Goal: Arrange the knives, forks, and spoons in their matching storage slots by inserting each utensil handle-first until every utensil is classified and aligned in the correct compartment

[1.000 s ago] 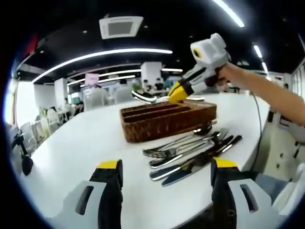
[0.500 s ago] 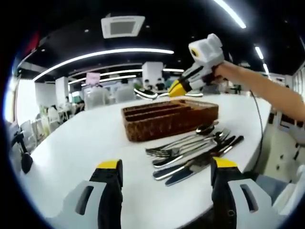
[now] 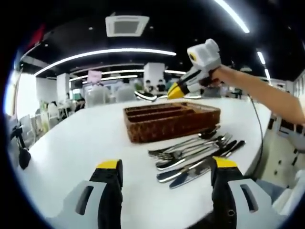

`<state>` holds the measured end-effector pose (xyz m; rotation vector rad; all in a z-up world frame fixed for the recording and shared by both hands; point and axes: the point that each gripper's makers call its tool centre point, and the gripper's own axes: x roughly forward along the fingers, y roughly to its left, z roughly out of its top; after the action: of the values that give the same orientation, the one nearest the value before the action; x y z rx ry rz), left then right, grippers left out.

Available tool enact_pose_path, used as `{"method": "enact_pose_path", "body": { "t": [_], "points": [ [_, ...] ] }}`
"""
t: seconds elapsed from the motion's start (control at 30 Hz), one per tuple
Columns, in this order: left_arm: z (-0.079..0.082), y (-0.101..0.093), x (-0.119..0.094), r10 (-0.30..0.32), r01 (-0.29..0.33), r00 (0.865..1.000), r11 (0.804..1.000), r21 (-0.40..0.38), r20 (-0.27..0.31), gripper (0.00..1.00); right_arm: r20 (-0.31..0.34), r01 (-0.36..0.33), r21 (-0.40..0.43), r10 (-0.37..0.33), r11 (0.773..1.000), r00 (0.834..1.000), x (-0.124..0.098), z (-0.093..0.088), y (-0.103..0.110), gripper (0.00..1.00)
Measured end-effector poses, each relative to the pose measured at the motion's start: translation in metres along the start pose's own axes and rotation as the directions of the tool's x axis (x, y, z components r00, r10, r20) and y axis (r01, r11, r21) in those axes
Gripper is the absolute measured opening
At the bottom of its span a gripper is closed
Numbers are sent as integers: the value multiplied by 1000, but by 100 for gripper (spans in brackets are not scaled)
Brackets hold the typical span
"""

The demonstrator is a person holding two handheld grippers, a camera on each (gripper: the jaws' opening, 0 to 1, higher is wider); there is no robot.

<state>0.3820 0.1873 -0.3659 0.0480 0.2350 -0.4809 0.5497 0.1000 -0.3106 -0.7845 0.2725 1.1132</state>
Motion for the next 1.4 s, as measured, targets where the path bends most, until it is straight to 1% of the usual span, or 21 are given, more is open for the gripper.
{"method": "enact_pose_path", "body": {
  "t": [0.13, 0.43, 0.57, 1.03, 1.23, 1.4],
  "points": [
    [-2, 3, 0, 10, -10, 1000, 1000, 5, -10, 76, 5, -9, 4, 9, 1000, 1000, 4, -1, -4, 3],
    [-4, 6, 0, 16, -16, 1000, 1000, 5, -22, 76, -6, -16, 21, 16, 1000, 1000, 9, -11, -13, 3],
    [-5, 6, 1, 21, -21, 1000, 1000, 3, -23, 76, -12, -20, 28, 21, 999, 1000, 12, -16, -15, 3],
    [-7, 9, 5, 24, -24, 999, 1000, 7, -36, 76, -15, -33, 60, 34, 998, 999, 20, -27, -21, 3],
    [-4, 11, 8, 30, -30, 999, 1000, 4, -32, 76, -12, -31, 60, 32, 998, 999, 24, -29, -29, 3],
    [-3, 12, 11, 30, -30, 999, 1000, 6, -33, 76, -11, -22, 59, 23, 998, 1000, 25, -31, -41, 3]
  ]
}}
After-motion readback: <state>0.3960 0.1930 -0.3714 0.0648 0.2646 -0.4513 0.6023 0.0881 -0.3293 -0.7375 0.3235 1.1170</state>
